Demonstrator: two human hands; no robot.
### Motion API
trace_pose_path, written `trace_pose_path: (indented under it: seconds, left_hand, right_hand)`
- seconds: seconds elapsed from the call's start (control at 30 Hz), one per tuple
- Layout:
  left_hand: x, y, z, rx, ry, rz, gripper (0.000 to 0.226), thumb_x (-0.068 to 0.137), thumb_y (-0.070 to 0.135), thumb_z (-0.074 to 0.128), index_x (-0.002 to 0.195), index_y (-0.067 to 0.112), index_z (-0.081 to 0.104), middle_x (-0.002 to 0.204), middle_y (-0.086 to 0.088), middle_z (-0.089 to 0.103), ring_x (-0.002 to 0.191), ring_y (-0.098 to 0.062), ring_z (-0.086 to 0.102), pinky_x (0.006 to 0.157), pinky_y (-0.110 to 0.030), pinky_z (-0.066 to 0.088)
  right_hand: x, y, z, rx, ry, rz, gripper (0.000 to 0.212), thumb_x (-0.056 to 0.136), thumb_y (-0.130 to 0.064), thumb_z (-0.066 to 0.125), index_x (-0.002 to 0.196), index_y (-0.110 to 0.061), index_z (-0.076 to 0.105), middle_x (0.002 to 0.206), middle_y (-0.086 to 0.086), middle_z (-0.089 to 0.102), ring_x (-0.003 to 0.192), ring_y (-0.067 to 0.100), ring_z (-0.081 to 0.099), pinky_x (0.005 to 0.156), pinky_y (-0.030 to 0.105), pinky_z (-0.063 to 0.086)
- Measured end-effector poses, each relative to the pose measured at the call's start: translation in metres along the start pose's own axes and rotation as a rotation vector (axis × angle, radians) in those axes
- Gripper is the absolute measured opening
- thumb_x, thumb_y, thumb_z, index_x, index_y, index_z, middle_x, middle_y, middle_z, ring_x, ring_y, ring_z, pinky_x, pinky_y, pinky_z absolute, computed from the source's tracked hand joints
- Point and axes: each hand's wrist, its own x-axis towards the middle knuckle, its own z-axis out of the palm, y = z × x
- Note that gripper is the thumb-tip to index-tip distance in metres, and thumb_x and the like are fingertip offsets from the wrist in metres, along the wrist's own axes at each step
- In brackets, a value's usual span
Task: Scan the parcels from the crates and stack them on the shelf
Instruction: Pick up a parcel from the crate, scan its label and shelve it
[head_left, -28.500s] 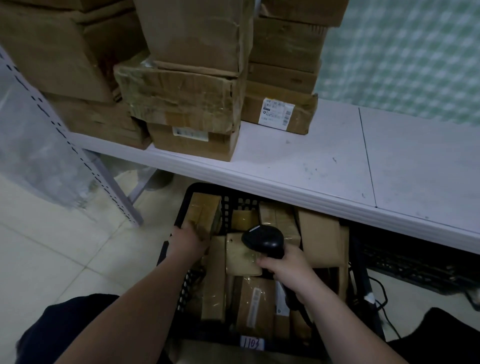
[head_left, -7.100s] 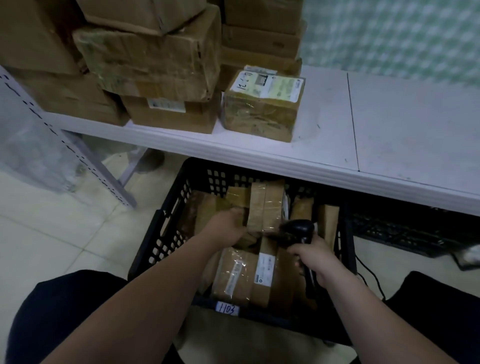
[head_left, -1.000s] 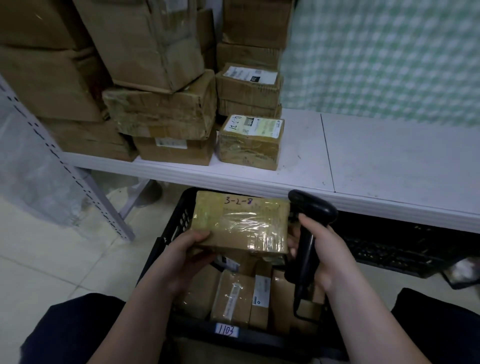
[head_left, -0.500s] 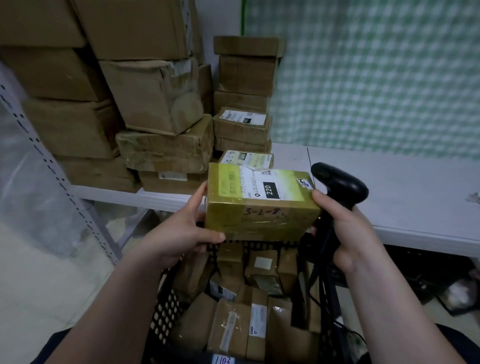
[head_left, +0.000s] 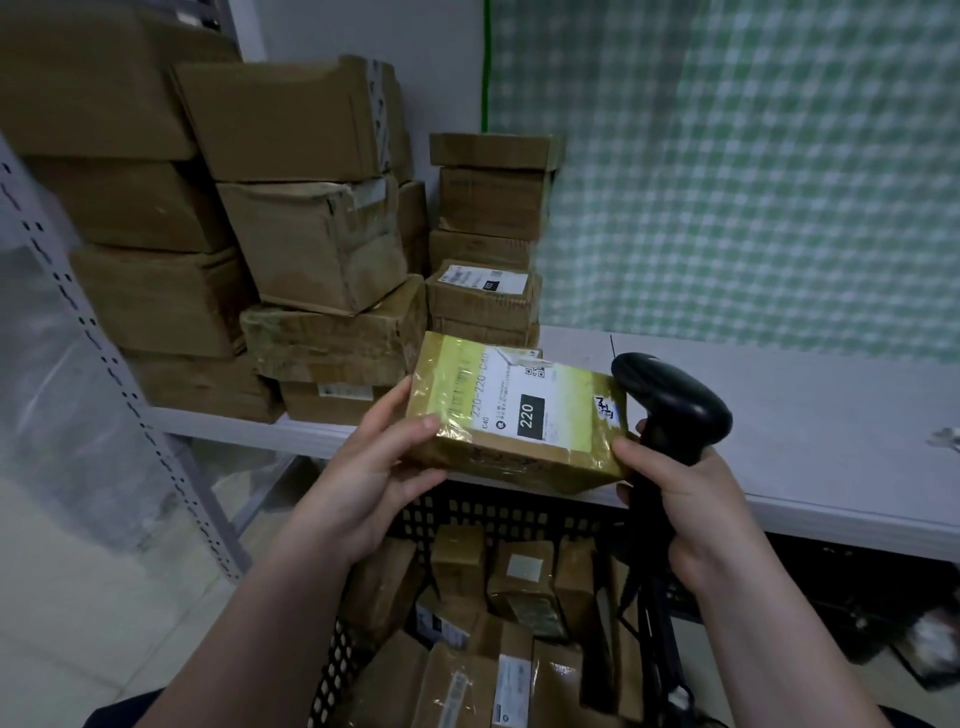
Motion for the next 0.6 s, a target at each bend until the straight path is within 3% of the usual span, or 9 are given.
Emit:
trace_pose_path:
  seconds: [0.13,0.23,0.3,0.4,0.5,0.6]
  left_hand:
    - [0.003,-0.001,0.0,0.027,0.094,0.073,0.07,0.062,0.014,0.071,0.129,0.029,0.056,0.112,-0.005,0.068,0.101,-0.021,0.067,0.089,-0.04,0.054]
    - [0.006,-0.002,-0.003,0.078,0.133,0.065,0.072,0.057,0.014,0.075,0.125,0.031,0.058,0.117,-0.008,0.065,0.104,-0.024,0.066,0.099,-0.045,0.049]
    - [0.007,-0.003,-0.005,0.096,0.128,0.048,0.071,0.052,0.015,0.078,0.119,0.034,0.061,0.123,-0.01,0.062,0.108,-0.025,0.064,0.099,-0.044,0.049]
    - [0.008,-0.006,-0.006,0.109,0.119,0.033,0.072,0.049,0.015,0.079,0.115,0.037,0.063,0.126,-0.011,0.06,0.109,-0.025,0.063,0.098,-0.044,0.049]
    - [0.008,-0.007,-0.006,0.113,0.114,0.026,0.07,0.048,0.015,0.08,0.111,0.039,0.065,0.127,-0.01,0.06,0.111,-0.025,0.062,0.099,-0.046,0.048]
    - [0.009,-0.007,-0.007,0.119,0.103,0.019,0.073,0.045,0.014,0.082,0.112,0.039,0.065,0.128,-0.01,0.057,0.113,-0.027,0.06,0.101,-0.049,0.047]
  right_hand:
    - [-0.001,-0.004,-0.005,-0.244,0.048,-0.089,0.013,0.08,-0.018,0.074,0.091,-0.017,0.066,0.076,0.004,0.064,0.067,0.016,0.061,0.058,0.026,0.049]
    - [-0.007,-0.015,-0.007,-0.476,-0.124,-0.175,0.015,0.076,-0.018,0.076,0.09,-0.017,0.07,0.064,0.0,0.066,0.06,0.012,0.062,0.055,0.023,0.049]
    - [-0.009,-0.02,-0.005,-0.636,-0.274,-0.204,0.02,0.072,-0.019,0.08,0.09,-0.023,0.073,0.072,-0.006,0.072,0.064,0.005,0.065,0.061,0.025,0.049]
    - [-0.007,-0.022,-0.001,-0.818,-0.335,-0.291,0.022,0.068,-0.023,0.083,0.085,-0.033,0.074,0.084,-0.015,0.074,0.079,-0.004,0.065,0.07,0.018,0.048]
    - [-0.006,-0.021,0.002,-0.895,-0.338,-0.352,0.021,0.067,-0.027,0.083,0.083,-0.034,0.072,0.08,-0.016,0.072,0.079,-0.006,0.064,0.065,0.008,0.046]
    - [-0.005,-0.02,0.003,-0.95,-0.355,-0.395,0.02,0.068,-0.029,0.084,0.082,-0.035,0.072,0.076,-0.017,0.071,0.078,-0.007,0.063,0.064,0.008,0.045]
